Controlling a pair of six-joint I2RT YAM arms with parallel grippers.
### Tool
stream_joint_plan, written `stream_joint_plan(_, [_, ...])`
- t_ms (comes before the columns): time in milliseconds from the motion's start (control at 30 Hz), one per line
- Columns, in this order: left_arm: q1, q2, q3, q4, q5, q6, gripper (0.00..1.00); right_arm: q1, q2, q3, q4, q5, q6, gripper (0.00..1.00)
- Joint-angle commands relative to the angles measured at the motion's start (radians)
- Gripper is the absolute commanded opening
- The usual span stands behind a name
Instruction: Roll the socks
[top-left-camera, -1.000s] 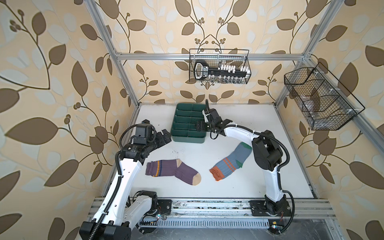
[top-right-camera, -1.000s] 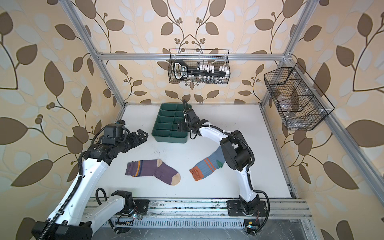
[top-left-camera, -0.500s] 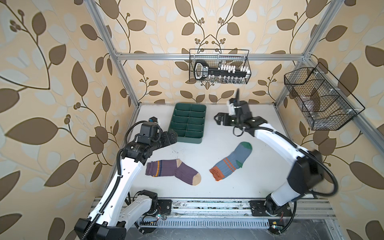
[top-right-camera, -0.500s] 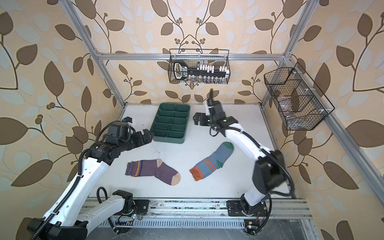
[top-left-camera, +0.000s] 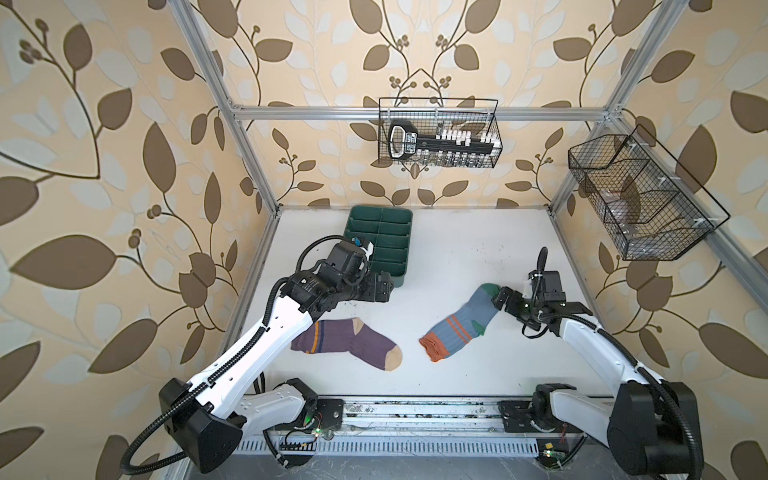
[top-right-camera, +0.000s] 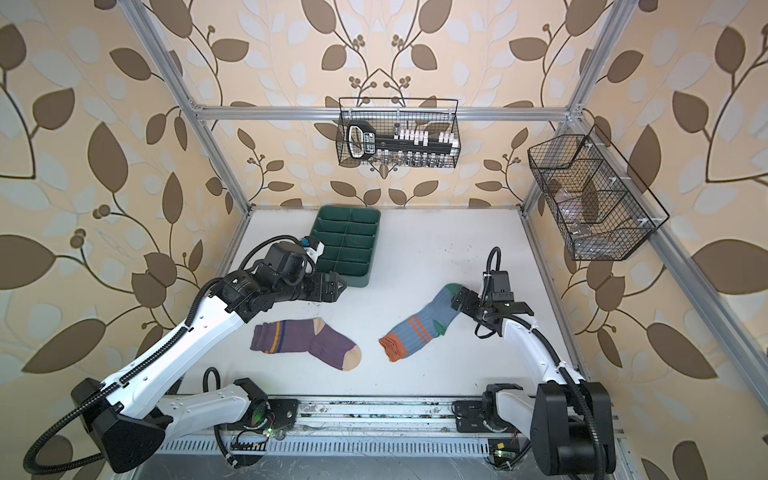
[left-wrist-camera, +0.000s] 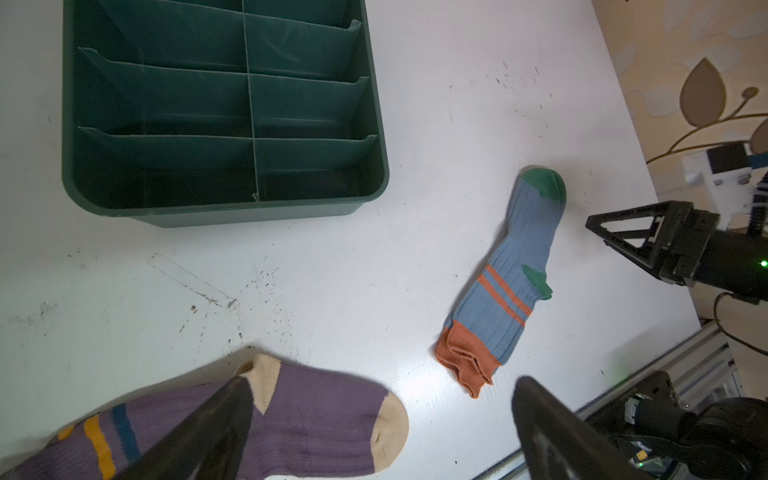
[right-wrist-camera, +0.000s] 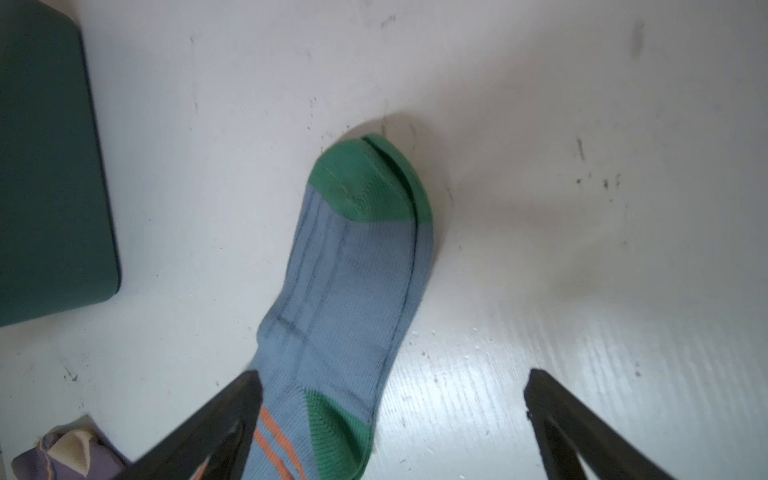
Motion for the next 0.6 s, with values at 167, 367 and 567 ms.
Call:
stream_joint_plan(167, [-0.003,-0.027,0.037,-0.022,-0.098,0.02,0.99,0.12,0.242,0.095,0.123,0.037,0.0,1.0])
stream_joint_plan(367, [-0.003,-0.032,0.033,-0.033,-0.122,0.013,0.99,0.238,0.446,0.268,0.097,0.123,-0.01,1.0])
stream_joint_plan(567, [-0.003,-0.027,0.043,-0.046,-0.144,0.013,0.99,0.349,0.724,0.558,0.035,0.125,-0.029,1.0])
